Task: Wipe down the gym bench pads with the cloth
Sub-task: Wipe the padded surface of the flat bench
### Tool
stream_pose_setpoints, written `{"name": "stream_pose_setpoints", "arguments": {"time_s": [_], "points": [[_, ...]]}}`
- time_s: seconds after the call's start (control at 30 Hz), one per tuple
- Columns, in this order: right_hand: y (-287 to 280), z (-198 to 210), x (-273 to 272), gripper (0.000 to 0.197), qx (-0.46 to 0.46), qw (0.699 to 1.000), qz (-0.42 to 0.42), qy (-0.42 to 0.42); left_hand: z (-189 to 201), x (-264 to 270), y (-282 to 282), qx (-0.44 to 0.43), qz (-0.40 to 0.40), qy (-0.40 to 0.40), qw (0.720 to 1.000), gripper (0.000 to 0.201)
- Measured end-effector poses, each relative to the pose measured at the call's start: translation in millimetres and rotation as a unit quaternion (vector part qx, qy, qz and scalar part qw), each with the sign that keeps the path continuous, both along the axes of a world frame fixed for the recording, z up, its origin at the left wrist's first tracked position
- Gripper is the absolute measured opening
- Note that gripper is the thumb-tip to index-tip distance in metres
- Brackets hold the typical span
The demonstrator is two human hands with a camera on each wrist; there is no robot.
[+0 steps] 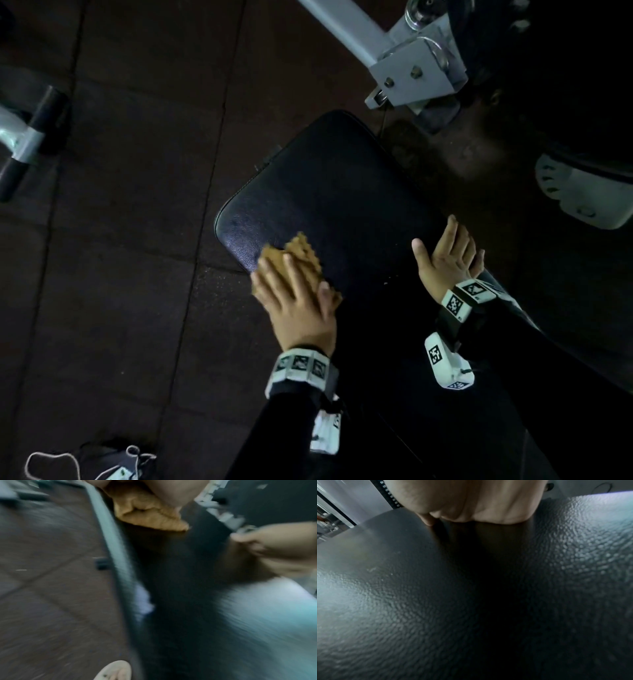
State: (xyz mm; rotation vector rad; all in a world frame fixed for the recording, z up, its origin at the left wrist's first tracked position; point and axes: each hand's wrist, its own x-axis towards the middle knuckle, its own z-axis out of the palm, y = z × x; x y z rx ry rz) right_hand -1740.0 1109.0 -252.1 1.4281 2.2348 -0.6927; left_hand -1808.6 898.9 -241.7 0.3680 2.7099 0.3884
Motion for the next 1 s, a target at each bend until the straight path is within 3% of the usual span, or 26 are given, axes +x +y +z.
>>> {"name": "stream_pose_setpoints", "arguments": {"time_s": [0.1,0.27,0.37,0.47,0.63,0.8,1.0], "points": [[1,1,-1,0.077,-0.004,1.0,-0.001,-0.001,-3,10,33,-0.001,-0.088,0.022,0.996,0.075],[2,1,-1,0.078,-0.007,1.0,-0.003,0.005,-7,-43,75,0.006,-0.102,0.062,0.993,0.07],[3,-3,0,0.078,-0.005,1.0,-0.006,0.012,-10,-90,67,0.009,-0.082,0.082,0.993,0.062],[4,-8,2,0.081,-0.006,1.0,-0.006,0.012,-13,-116,31,-0.002,0.013,0.062,0.998,0.063],[2,-11,3,0.08,0.011,1.0,-0.013,0.025,-11,-71,-7,0.027,0.136,0.028,0.99,0.065],[2,-9,2,0.078,0.011,1.0,-0.01,0.018,-8,-1,7,0.053,0.081,0.019,0.995,0.064],[4,-10,2,0.079,0.005,1.0,-0.003,0.013,-13,-3,8,0.073,0.089,0.046,0.992,0.064]]}}
